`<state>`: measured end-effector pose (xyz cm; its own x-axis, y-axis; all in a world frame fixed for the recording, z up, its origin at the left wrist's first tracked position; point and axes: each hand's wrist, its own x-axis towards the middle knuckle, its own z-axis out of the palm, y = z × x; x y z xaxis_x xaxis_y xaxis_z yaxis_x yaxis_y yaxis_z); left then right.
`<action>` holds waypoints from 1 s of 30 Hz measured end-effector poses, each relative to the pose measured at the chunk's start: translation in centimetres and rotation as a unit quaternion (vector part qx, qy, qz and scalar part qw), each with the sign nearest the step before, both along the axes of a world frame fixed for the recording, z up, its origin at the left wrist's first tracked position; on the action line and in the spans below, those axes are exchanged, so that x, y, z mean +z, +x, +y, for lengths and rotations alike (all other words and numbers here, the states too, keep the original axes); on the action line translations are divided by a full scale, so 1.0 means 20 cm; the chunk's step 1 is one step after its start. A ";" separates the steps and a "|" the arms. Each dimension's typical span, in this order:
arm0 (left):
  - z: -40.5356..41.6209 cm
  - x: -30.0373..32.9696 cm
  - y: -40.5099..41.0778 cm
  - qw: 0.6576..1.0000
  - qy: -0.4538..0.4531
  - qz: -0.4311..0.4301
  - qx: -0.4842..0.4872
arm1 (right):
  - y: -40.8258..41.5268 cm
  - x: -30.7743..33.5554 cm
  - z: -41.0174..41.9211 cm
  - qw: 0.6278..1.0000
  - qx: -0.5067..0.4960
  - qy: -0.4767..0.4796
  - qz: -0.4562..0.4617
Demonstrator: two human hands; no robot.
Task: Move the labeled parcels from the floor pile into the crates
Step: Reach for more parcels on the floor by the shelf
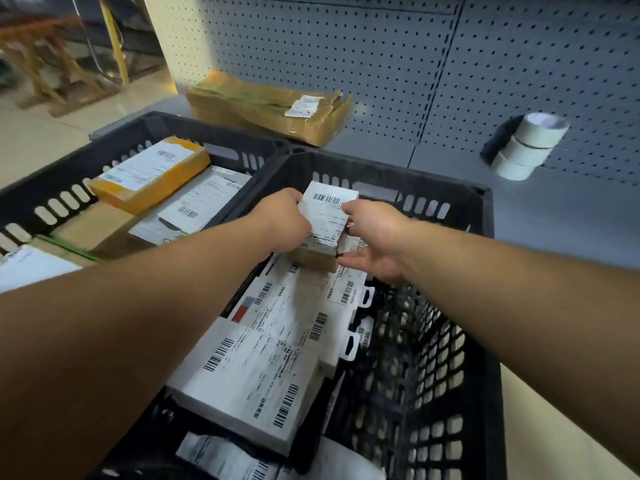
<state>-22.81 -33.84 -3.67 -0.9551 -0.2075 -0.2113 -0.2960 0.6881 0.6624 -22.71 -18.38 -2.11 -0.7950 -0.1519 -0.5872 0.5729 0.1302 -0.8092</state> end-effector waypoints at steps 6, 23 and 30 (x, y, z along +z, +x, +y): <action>0.01 -0.06 -0.02 0.995 -0.084 0.017 -0.040 | -0.06 -0.08 -0.05 0.999 -0.022 -0.028 -0.017; 0.02 -0.05 -0.01 0.953 -0.261 -0.002 -0.157 | -0.12 -0.11 -0.05 0.998 0.039 -0.031 -0.025; 0.06 -0.03 -0.02 0.963 -0.233 -0.025 -0.129 | -0.14 -0.05 0.08 1.000 0.013 0.005 0.000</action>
<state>-23.15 -32.71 -4.33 -0.9786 -0.0473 -0.2004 -0.0982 0.9626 0.2526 -25.43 -16.70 -3.12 -0.7910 -0.1670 -0.5885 0.5690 0.1526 -0.8081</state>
